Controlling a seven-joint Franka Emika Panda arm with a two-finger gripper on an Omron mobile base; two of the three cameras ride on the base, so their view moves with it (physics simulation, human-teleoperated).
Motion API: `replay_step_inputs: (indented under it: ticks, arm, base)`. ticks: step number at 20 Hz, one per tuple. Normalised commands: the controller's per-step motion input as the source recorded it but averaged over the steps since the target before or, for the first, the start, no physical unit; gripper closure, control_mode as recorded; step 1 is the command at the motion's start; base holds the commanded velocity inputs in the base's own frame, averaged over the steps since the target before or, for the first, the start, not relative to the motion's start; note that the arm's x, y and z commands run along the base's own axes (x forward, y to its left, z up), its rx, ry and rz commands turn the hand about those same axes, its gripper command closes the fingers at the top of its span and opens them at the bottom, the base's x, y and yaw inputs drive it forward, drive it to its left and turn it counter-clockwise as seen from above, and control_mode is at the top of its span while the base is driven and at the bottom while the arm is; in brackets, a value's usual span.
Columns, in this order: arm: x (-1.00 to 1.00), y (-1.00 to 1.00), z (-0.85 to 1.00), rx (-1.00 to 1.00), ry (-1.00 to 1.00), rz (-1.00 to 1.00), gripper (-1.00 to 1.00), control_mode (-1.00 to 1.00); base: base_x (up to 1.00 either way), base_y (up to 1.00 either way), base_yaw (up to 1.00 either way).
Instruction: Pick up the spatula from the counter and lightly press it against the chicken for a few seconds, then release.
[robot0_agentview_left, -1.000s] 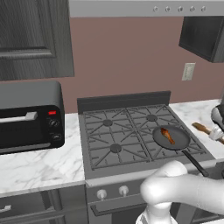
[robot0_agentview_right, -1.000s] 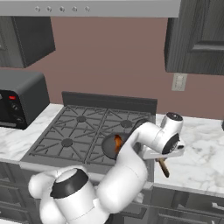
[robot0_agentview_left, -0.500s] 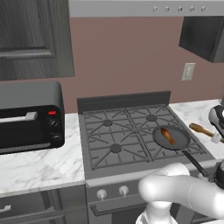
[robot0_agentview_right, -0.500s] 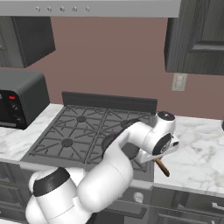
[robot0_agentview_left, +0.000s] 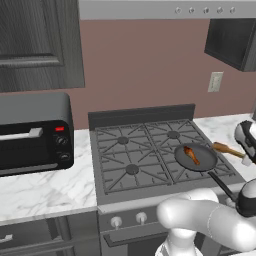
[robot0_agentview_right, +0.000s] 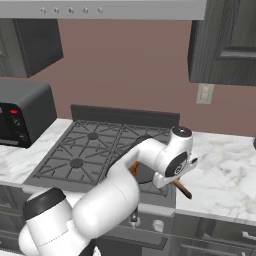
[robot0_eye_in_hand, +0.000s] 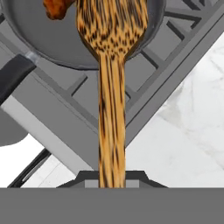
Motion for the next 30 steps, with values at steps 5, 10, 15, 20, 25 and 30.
replay_step_inputs:
  ticks: [5, 10, 15, 20, 25, 30]
  arm:
    - [0.0, 0.22, 0.04, 0.0, 0.01, 0.12, 1.0, -1.0]
    - [0.0, 0.21, 0.0, 0.0, 0.0, 0.11, 1.0, -1.0]
    - [0.0, 0.16, 0.0, 0.0, 0.0, 0.08, 1.0, -1.0]
    - [0.0, 0.13, 0.0, 0.0, 0.0, 0.05, 1.0, -1.0]
    - [0.0, 0.03, 0.04, 0.0, 0.0, 0.03, 1.0, -1.0]
    - [0.0, 0.0, 0.04, 0.0, 0.0, 0.02, 1.0, -1.0]
  base:
    - [0.0, 0.0, 0.0]
    - [0.0, 0.0, 0.0]
    - [0.0, 0.0, 0.0]
    - [0.0, 0.0, 0.0]
    - [0.0, 0.0, 0.0]
    - [0.0, 0.0, 0.0]
